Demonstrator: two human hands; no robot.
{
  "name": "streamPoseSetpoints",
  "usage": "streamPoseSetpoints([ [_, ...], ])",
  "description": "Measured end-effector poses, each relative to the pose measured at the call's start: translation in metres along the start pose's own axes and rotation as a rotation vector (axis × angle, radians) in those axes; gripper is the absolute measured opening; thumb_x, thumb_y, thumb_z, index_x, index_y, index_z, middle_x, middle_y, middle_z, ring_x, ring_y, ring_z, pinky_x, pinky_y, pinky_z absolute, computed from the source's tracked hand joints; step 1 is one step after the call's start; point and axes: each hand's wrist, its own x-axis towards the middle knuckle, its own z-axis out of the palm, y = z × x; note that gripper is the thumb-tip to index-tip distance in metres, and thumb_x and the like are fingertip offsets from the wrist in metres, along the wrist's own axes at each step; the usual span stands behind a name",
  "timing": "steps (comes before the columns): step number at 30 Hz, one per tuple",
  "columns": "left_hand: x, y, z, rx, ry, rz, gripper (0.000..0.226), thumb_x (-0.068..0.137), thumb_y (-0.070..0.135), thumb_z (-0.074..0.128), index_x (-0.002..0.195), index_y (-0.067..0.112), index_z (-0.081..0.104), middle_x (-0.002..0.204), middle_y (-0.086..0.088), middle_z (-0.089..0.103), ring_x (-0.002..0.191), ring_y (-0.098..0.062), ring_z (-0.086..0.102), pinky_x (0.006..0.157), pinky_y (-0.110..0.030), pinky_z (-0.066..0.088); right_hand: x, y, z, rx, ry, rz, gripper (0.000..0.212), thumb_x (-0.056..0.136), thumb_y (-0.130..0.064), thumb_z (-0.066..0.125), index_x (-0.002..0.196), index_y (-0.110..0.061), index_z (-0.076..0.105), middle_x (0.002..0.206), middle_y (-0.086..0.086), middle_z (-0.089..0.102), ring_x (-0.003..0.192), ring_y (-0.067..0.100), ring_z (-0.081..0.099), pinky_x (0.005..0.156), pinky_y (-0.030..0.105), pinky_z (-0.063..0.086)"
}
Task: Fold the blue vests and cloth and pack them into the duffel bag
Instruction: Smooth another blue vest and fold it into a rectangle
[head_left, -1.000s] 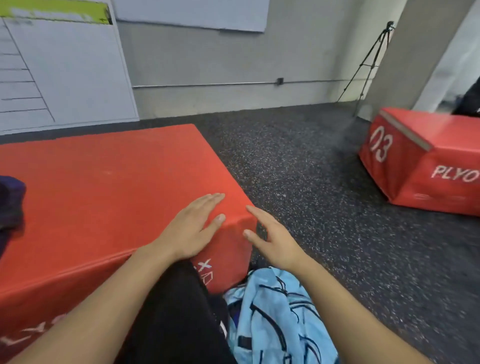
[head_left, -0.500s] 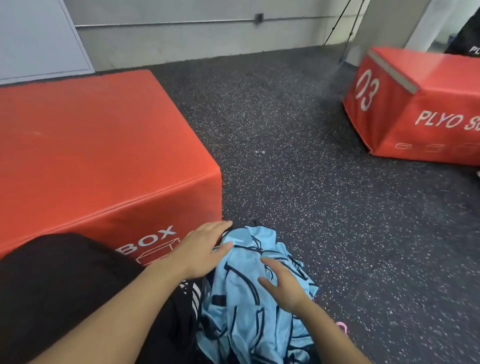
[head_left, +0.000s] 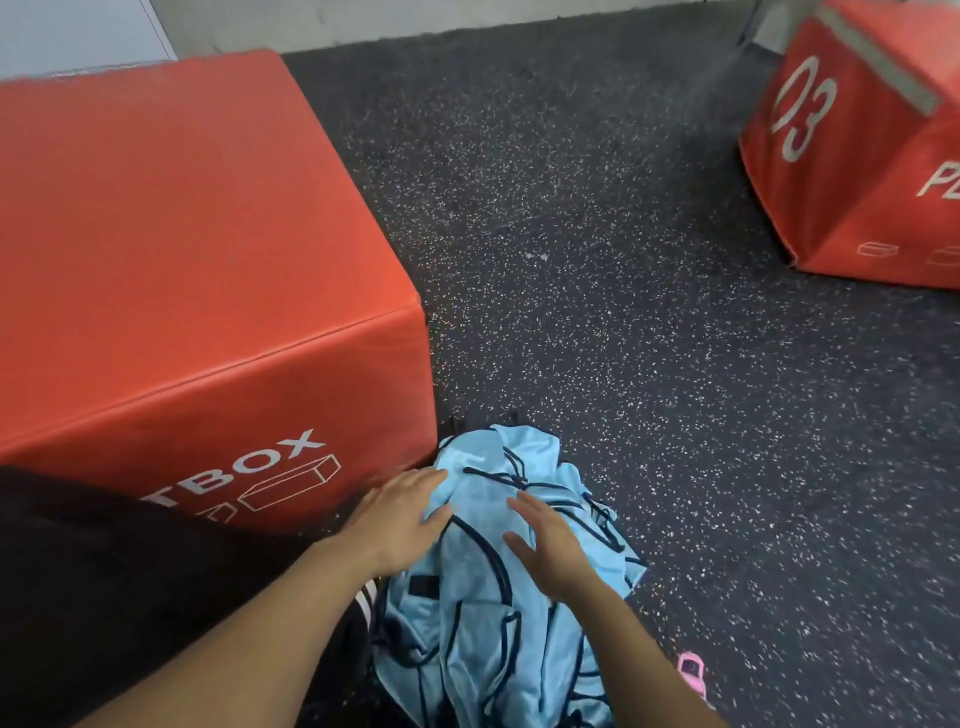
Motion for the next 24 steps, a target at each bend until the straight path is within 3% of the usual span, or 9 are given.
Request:
streamPoseSetpoints([
  [4,0.01,-0.016,0.006,-0.031,0.012,-0.05,0.06,0.102,0.055,0.037,0.158,0.034,0.026,0.163,0.012,0.028,0.15,-0.011,0.024,0.122,-0.039,0.022,0.028,0.006,0.013,-0.063,-0.029,-0.044,0.056,0.103,-0.041,0.055,0.154,-0.022,0.044,0.165,-0.004,0.03,0.151,0.019,0.029,0.12,0.033,0.028],
  [11,0.017,-0.022,0.004,-0.074,0.002,-0.102,0.058,0.104,0.05,0.038,0.158,0.033,0.023,0.164,0.011,0.025,0.152,-0.012,0.019,0.123,-0.039,0.019,0.083,0.004,0.021,-0.143,-0.138,-0.069,0.056,0.103,-0.039,0.055,0.153,-0.018,0.044,0.169,-0.003,0.02,0.155,0.019,0.017,0.124,0.03,0.016],
  [15,0.017,-0.021,0.0,-0.06,0.015,-0.09,0.058,0.105,0.048,0.037,0.159,0.032,0.021,0.165,0.01,0.024,0.153,-0.012,0.017,0.123,-0.036,0.015,0.109,-0.006,0.017,-0.215,-0.235,-0.04,0.048,0.103,-0.037,0.054,0.149,-0.023,0.05,0.169,-0.004,0.017,0.151,0.024,0.025,0.122,0.034,0.023],
  [18,0.02,-0.021,-0.007,-0.052,0.02,-0.078,0.058,0.106,0.048,0.036,0.16,0.031,0.021,0.166,0.008,0.023,0.153,-0.012,0.016,0.123,-0.034,0.013,0.122,-0.008,0.021,-0.266,-0.295,-0.048,0.04,0.104,-0.032,0.051,0.142,-0.029,0.058,0.166,-0.004,0.027,0.142,0.03,0.04,0.117,0.037,0.033],
  [21,0.022,-0.022,-0.012,-0.076,0.009,-0.088,0.059,0.106,0.049,0.035,0.16,0.031,0.02,0.166,0.008,0.021,0.154,-0.013,0.013,0.124,-0.036,0.013,0.128,-0.011,0.021,-0.294,-0.348,-0.062,0.029,0.103,-0.028,0.05,0.124,-0.028,0.07,0.142,-0.001,0.051,0.123,0.032,0.056,0.101,0.035,0.046],
  [24,0.022,-0.022,-0.015,-0.102,0.017,-0.086,0.059,0.106,0.049,0.037,0.159,0.03,0.022,0.165,0.008,0.023,0.153,-0.014,0.015,0.124,-0.038,0.016,0.122,-0.022,0.012,-0.293,-0.383,-0.072,0.027,0.104,-0.025,0.049,0.117,-0.024,0.073,0.126,0.003,0.062,0.113,0.029,0.061,0.094,0.034,0.048],
])
